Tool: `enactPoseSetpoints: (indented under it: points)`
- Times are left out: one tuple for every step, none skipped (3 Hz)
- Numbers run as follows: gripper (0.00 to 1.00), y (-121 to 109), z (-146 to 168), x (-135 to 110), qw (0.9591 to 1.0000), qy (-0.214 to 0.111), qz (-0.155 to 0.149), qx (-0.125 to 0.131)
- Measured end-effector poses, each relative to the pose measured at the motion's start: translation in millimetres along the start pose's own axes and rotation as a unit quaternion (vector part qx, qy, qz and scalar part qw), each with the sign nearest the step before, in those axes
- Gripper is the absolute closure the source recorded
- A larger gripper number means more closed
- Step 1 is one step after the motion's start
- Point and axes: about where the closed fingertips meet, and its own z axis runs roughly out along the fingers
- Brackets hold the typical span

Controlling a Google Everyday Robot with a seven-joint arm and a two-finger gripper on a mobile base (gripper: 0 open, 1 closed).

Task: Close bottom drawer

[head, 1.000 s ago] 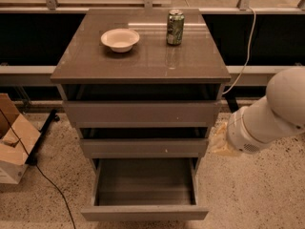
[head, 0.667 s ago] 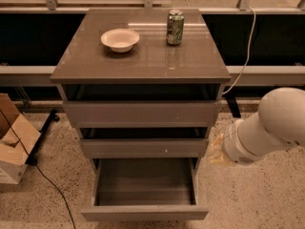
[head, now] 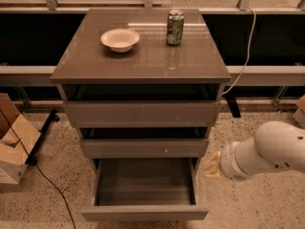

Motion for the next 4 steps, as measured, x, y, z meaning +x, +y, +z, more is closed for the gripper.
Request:
enactPoseSetpoints:
  points:
    - [1.00, -0.3, 42.0, 37.8, 0.9986, -0.018, 0.047, -0.013]
    - [1.00, 7.0, 58.0, 42.8, 0.9982, -0.016, 0.051, -0.025]
    - [1.00, 9.5, 65.9, 43.1, 0.9988, 0.001, 0.044, -0.023]
    - [1.00, 18.0, 87.4, 60.0, 0.9980, 0.009, 0.047, -0.040]
